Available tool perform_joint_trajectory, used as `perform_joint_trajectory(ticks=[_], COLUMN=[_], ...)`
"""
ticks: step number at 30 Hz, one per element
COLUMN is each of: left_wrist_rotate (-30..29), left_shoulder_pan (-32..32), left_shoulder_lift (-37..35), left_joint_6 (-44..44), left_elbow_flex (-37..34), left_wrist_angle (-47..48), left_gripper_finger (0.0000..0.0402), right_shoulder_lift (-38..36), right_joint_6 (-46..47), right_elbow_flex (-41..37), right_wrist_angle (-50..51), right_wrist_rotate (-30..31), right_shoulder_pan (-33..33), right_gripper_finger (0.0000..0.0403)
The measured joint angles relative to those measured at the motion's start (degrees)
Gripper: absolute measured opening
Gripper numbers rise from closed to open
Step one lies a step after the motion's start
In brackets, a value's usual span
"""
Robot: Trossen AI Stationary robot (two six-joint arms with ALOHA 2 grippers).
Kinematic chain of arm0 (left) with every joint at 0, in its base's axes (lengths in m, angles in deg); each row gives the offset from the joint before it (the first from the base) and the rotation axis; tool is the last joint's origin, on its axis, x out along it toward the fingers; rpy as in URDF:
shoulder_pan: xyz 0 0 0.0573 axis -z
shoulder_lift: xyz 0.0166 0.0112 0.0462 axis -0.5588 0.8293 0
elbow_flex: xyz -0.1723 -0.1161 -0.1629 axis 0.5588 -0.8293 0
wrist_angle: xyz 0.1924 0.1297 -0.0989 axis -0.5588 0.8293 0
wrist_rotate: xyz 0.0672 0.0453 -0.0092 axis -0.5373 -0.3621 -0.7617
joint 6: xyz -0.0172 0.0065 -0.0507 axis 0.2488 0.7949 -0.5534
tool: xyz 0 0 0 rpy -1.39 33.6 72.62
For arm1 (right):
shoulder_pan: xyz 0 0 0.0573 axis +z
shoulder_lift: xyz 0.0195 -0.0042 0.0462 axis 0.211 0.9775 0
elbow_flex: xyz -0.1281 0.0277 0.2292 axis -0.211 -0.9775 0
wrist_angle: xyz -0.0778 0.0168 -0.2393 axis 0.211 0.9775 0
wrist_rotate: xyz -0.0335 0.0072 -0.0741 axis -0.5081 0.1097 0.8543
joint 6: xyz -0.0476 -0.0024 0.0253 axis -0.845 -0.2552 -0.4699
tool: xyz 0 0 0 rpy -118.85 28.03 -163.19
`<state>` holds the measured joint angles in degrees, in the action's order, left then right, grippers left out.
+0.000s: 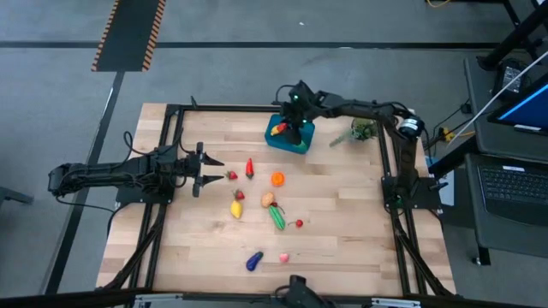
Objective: Pick and placing Produce into tupperware
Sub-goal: Put the bottom red strawberry into the blue bin
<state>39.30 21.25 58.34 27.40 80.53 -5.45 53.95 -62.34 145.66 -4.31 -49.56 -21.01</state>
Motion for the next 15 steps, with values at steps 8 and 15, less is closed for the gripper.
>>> perform_joint_trajectory(ticks=[8,15], left_wrist_rotate=[0.05,0.05], left_shoulder_pan=[0.01,0.01], left_shoulder_lift=[0.00,0.00], left_joint_6=[-0.01,-0.01], left_elbow_flex=[0.00,0.02], left_wrist_angle=[0.00,0.00], left_gripper_finger=[0.0206,0.0206], right_shoulder_lift=[5.63,7.57], right_joint_6=[0.81,2.00], right_elbow_flex=[3.38,3.31], right_wrist_angle=[1.29,1.48], right_wrist_rotate=[-3.21,-5.63], right_shoulder_pan=[0.04,0.04], right_gripper_finger=[0.0190,0.0190])
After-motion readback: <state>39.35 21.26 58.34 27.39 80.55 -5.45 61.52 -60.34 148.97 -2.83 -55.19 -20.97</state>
